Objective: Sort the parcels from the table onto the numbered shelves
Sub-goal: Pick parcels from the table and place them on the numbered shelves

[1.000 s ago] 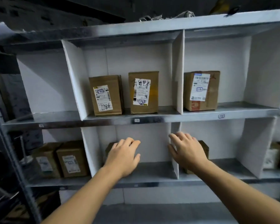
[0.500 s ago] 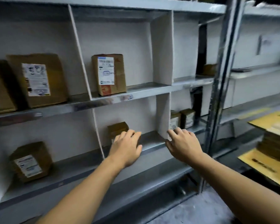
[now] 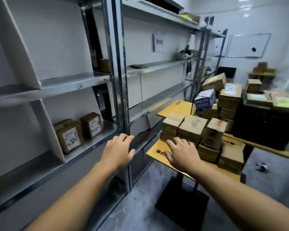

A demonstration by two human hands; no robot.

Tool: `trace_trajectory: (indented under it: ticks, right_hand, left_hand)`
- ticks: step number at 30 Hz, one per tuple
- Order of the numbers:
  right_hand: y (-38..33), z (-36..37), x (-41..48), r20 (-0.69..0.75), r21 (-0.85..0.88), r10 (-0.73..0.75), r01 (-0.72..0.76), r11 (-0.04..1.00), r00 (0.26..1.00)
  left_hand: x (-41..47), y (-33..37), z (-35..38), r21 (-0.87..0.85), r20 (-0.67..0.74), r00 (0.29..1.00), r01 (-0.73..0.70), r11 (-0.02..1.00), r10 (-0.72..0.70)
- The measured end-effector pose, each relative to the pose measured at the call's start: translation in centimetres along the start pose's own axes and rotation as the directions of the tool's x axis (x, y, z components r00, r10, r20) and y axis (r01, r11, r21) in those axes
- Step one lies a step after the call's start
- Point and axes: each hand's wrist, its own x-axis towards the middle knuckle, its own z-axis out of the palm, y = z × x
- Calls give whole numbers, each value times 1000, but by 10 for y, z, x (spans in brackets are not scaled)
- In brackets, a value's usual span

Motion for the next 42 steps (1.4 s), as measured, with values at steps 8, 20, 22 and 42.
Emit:
trace_trajectory:
  ticks: [8, 20, 22, 42]
  right_hand:
    - [114, 38, -12, 150, -9, 272, -273, 962, 951]
    - [254, 86, 69, 93, 31, 573, -578, 816, 814]
    - [271, 93, 85, 92, 64, 614, -620, 782, 784]
    - [330, 164, 138, 285, 838, 824, -544, 34, 490]
  left_hand:
    - [93, 91, 73, -101, 96, 972, -206, 973, 216]
    - [275, 203, 153, -292, 79, 875, -438, 850, 477]
    - [304, 221, 167, -320, 89, 851, -468, 824, 518]
    - [362, 285, 252, -708, 81, 781, -391, 587, 619]
